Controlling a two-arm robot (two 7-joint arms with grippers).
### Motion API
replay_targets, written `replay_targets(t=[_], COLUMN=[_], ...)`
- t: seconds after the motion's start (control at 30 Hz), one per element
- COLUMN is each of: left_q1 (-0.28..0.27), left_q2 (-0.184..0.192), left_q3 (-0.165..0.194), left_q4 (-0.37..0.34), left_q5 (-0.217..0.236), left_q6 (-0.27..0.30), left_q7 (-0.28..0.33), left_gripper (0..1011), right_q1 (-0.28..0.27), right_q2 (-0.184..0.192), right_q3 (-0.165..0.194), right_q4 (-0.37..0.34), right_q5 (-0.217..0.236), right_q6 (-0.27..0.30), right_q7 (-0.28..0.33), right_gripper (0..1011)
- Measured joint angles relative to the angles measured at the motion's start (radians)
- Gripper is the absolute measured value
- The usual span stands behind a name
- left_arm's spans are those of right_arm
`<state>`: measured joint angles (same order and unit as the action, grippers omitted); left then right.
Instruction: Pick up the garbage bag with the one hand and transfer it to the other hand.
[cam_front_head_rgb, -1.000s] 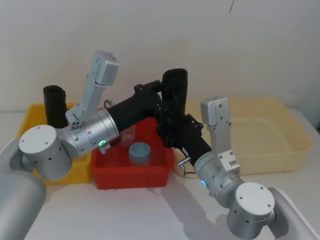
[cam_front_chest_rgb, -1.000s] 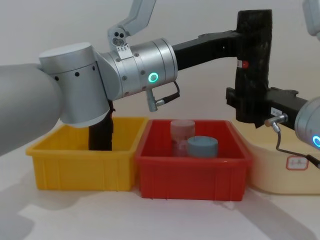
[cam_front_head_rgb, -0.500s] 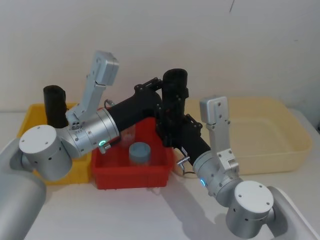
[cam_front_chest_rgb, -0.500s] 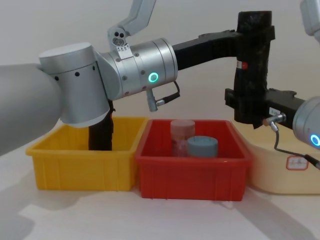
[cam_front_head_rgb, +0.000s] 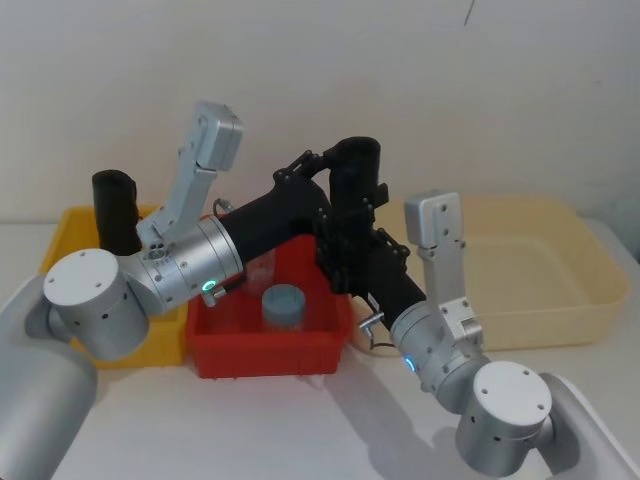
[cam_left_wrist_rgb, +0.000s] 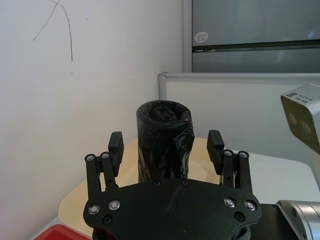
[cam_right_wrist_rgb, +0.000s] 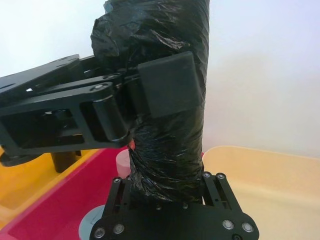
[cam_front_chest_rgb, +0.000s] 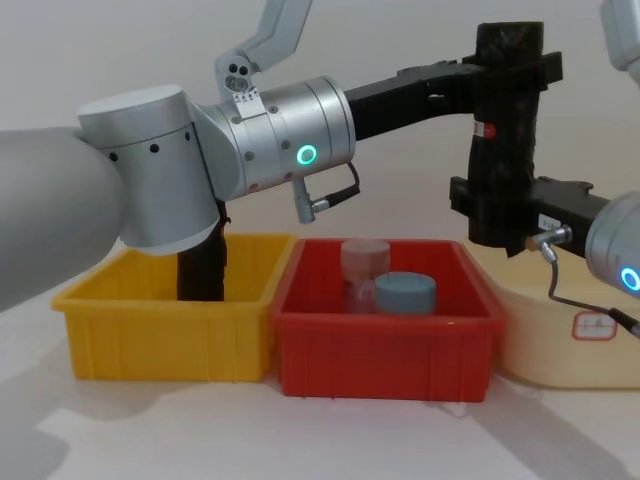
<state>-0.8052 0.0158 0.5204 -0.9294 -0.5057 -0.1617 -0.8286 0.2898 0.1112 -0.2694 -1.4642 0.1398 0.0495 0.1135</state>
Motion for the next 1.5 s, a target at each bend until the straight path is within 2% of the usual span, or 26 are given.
replay_targets(t=[0.47,0.9,1.17,1.33,1.5], left_q1=[0.0,0.0,0.0,0.0,0.0], left_q2=[0.0,0.0,0.0,0.0,0.0], left_q3=[0.0,0.0,0.0,0.0,0.0], left_q4=[0.0,0.0,0.0,0.0,0.0], left_q5=[0.0,0.0,0.0,0.0,0.0], left_q6=[0.0,0.0,0.0,0.0,0.0], left_q7=[0.0,0.0,0.0,0.0,0.0], left_gripper=[1001,1000,1000,1001,1000], right_q1=[0.036,0.169,0.248,0.271,0.281], right_q2=[-0.016,-0.044,-0.035,-0.023,-0.013], right_q3=[0.036,0.127,0.195,0.224,0.249], right_q4=[0.043,0.202,0.3,0.326,0.331], right_q5=[0.014,0.043,0.062,0.071,0.081], right_q6=[0.027,0.07,0.077,0.087,0.099], right_q7=[-0.01,-0.07,-0.099,-0.102,-0.101], right_gripper=[556,556,556,556,711])
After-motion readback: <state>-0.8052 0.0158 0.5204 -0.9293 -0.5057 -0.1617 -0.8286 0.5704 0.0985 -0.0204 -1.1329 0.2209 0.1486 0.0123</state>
